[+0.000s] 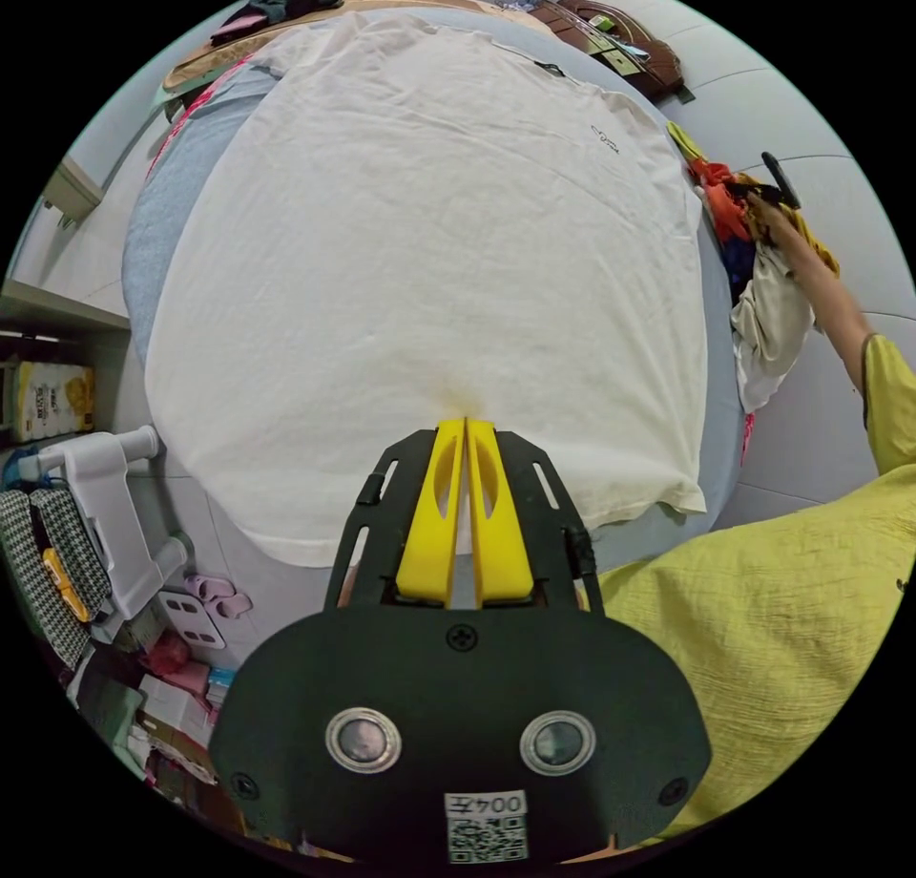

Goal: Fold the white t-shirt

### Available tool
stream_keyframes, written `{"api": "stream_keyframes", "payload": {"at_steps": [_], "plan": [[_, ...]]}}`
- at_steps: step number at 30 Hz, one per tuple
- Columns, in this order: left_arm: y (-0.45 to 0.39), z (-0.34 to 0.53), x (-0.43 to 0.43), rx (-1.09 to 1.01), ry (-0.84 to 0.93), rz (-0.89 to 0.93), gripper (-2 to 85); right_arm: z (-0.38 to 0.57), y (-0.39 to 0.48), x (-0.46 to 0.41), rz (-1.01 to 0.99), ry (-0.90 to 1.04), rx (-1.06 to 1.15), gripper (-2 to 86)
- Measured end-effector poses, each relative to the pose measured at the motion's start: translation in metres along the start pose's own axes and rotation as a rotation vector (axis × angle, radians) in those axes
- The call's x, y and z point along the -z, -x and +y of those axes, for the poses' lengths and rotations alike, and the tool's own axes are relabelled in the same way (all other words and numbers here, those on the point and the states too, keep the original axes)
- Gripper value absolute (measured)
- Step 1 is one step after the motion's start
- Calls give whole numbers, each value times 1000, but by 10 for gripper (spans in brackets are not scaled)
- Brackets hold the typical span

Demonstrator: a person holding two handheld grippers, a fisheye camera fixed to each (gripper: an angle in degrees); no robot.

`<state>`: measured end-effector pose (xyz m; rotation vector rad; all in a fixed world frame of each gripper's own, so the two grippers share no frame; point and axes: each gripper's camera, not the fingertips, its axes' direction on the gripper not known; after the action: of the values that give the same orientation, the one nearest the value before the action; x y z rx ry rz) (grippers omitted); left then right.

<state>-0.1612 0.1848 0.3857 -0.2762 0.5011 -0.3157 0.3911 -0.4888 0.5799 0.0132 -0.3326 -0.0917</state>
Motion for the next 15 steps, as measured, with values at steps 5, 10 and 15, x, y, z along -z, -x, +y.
{"api": "stream_keyframes", "payload": {"at_steps": [5,10,15], "plan": [[-1,0,0,-7,4,-1,6,18,22,24,104,-51,51,123],[-6,0,0,-22,8,-33,5,110,30,141,-27,-543,-21,139],[-10,1,0,-44,12,-71,5,215,86,171,-278,-477,176,96]]}}
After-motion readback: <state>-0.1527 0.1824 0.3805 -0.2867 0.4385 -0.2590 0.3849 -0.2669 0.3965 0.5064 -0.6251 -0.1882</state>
